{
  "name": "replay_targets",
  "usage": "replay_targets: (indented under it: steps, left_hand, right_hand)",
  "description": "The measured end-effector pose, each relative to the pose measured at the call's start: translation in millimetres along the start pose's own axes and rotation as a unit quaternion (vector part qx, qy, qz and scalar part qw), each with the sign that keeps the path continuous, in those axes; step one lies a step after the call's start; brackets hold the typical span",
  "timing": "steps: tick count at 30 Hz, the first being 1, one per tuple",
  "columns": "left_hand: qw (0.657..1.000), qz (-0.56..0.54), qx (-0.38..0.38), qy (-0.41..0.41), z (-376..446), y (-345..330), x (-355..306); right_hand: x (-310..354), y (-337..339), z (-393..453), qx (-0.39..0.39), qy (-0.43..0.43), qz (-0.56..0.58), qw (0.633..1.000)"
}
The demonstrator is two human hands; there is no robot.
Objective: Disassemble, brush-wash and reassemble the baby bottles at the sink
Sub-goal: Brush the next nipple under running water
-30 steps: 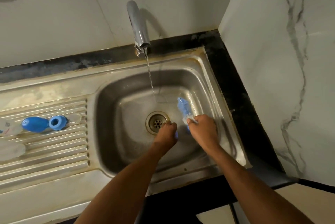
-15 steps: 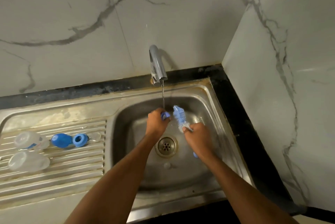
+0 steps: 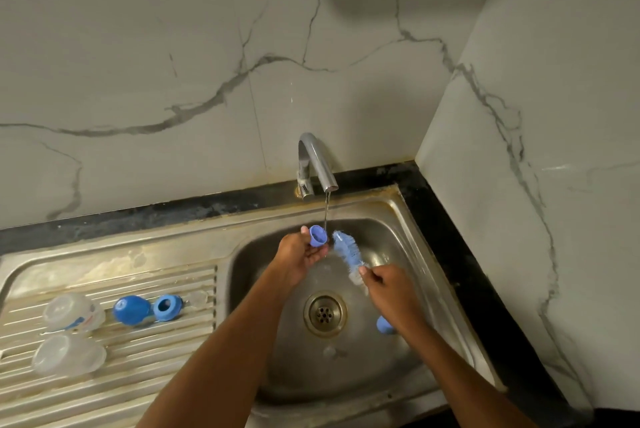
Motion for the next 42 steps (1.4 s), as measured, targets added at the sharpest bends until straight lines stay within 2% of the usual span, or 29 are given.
replay_targets:
  steps: [3,6,12,15,18,21,24,26,28,30,32,34,36,39,42]
  left_hand:
    - [1.0,0.0,0.007,0.007,-11,8,-2]
    - [0.999,0.016,0.045,0.006,-25,5,-2]
    - [0.996,0.063,0.064,-0.008,-40,8,0]
    - [0.995,0.071,0.061,-0.028,-49,7,-7]
    - [0.993,0.089,0.064,-0.053,-64,8,-21]
    - [0.992,0.107,0.052,-0.05,-71,8,-36]
    - [0.993,0.115,0.037,-0.019,-75,11,-40]
    - [0.992,0.103,0.066,-0.018,-78,9,-35]
    - [0.993,0.068,0.089,-0.027,-80,6,-32]
    - [0.992,0.06,0.101,-0.054,-79,3,-35]
    - [0.988,0.077,0.104,-0.088,-81,-1,-40]
    - [0.984,0.094,0.099,-0.113,-84,1,-42]
    - [0.983,0.103,0.091,-0.124,-83,6,-40]
    - [0.986,0.1,0.084,-0.102,-78,10,-38]
    - [0.99,0.114,0.063,-0.045,-79,6,-44]
  right_hand:
    - [13,-2,-4,0.02,0.044,-0.046,0.998]
    - [35,-2,-8,0.033,0.088,-0.093,0.991]
    - [59,6,-12,0.016,0.099,-0.158,0.982]
    - [74,8,-13,-0.007,0.111,-0.145,0.983]
    - [82,1,-15,0.006,0.109,-0.048,0.993]
    - [91,-6,-23,0.03,0.175,-0.016,0.984]
    - [97,7,-28,0.013,0.224,-0.09,0.97]
    - [101,22,-27,-0.044,0.233,-0.161,0.958]
    - [104,31,-27,-0.103,0.205,-0.174,0.958]
    - [100,29,-28,-0.14,0.141,-0.125,0.972]
    - [86,21,-28,-0.139,0.047,-0.038,0.988]
    - [70,8,-28,-0.117,-0.045,0.094,0.988]
    - [72,2,-29,-0.097,-0.067,0.154,0.981]
    - [96,10,-28,-0.106,0.072,0.08,0.989]
    - [114,13,-34,-0.077,0.226,0.014,0.971]
Point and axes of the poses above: each hand's wrist, its own z-axis towards the middle knuckle, its own y-axis out of the back of the hand, x = y × z, the point moved 7 cm from there along z, towards the middle knuckle, and after that the axes turned 10 degrees about y, right-handed, at the moved point
